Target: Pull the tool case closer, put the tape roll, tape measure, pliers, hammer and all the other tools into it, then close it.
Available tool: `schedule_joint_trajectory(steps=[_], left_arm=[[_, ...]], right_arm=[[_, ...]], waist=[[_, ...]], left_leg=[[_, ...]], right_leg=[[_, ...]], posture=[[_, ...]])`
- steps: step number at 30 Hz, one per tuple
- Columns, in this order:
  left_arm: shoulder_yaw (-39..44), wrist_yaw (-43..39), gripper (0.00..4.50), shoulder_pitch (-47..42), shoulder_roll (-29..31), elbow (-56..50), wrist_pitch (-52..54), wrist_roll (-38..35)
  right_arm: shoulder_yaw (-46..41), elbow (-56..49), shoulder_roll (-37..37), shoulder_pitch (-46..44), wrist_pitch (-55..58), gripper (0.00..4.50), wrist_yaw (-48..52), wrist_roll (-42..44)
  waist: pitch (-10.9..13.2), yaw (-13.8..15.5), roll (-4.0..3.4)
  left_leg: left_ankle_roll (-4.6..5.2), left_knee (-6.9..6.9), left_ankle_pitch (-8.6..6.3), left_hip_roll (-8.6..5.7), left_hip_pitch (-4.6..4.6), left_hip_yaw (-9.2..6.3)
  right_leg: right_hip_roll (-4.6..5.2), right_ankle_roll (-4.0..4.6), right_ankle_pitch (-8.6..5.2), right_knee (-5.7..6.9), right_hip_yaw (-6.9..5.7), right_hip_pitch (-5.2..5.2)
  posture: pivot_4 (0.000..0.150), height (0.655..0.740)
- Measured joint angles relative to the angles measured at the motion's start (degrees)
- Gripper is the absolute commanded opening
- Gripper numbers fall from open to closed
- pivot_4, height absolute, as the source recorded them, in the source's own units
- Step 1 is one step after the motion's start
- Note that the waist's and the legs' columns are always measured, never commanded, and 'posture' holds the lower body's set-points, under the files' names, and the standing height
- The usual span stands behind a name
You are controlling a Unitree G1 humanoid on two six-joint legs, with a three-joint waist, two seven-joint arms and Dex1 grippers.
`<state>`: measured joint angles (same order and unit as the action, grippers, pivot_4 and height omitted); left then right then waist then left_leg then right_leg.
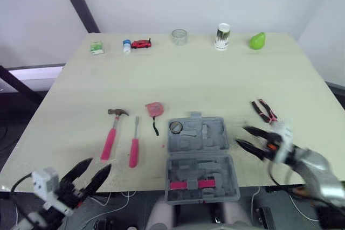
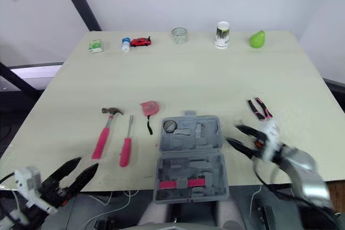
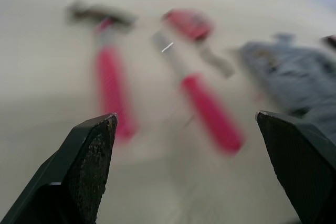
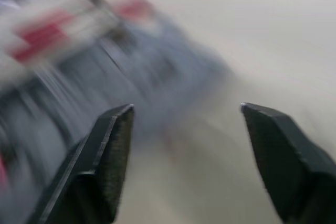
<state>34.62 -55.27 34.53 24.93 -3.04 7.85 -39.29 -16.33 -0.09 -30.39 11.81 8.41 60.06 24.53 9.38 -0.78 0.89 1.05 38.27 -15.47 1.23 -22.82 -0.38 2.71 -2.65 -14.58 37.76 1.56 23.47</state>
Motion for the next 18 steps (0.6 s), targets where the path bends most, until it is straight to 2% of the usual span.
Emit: schedule_joint_trajectory(steps=[1,7,14,18], left_arm=[[0.4,-0.3,4.5,0.2,0.1,1.5,-0.7,0.5],[1.0,-1.3,4.5,0.3,0.6,4.3,-1.6,0.9],[0.7,-0.4,4.5,-3.6,1.1,2.6,-0.1,0.5],[-0.1,0.9,4.5,-6.2,1.6,-0.9,2.4,-0.5]], right_arm=[[-4.3,0.5,-0.9,5.3,-1.6,4.44,0.6,1.1],[-11.9,4.1,-1.6,13.1,-5.9,4.44,1.4,2.7],[-11.8,4.9,-1.6,10.7,-7.5,4.44,0.9,3.6],[-10.2,1.9,-1.6,7.7,-6.4,4.44,0.6,4.9]], waist=[[0.0,0.0,0.02],[-0.2,-0.5,0.31],[-0.2,0.0,0.34],[-0.3,0.0,0.34]], left_leg=[[0.0,0.01,0.0,0.02,0.03,0.05],[0.0,0.08,0.0,0.22,0.26,0.14],[0.0,0.08,0.0,0.16,0.19,0.16],[0.0,0.08,0.0,0.16,0.19,0.13]], right_leg=[[-0.01,0.02,-0.02,-0.02,0.01,-0.01],[-0.05,-0.19,-0.15,0.09,0.23,0.0],[-0.03,0.04,-0.01,0.08,0.23,0.0],[-0.04,0.04,0.0,0.1,0.22,0.0]], posture=[[0.15,0.74],[0.15,0.74],[0.15,0.74],[0.15,0.74]])
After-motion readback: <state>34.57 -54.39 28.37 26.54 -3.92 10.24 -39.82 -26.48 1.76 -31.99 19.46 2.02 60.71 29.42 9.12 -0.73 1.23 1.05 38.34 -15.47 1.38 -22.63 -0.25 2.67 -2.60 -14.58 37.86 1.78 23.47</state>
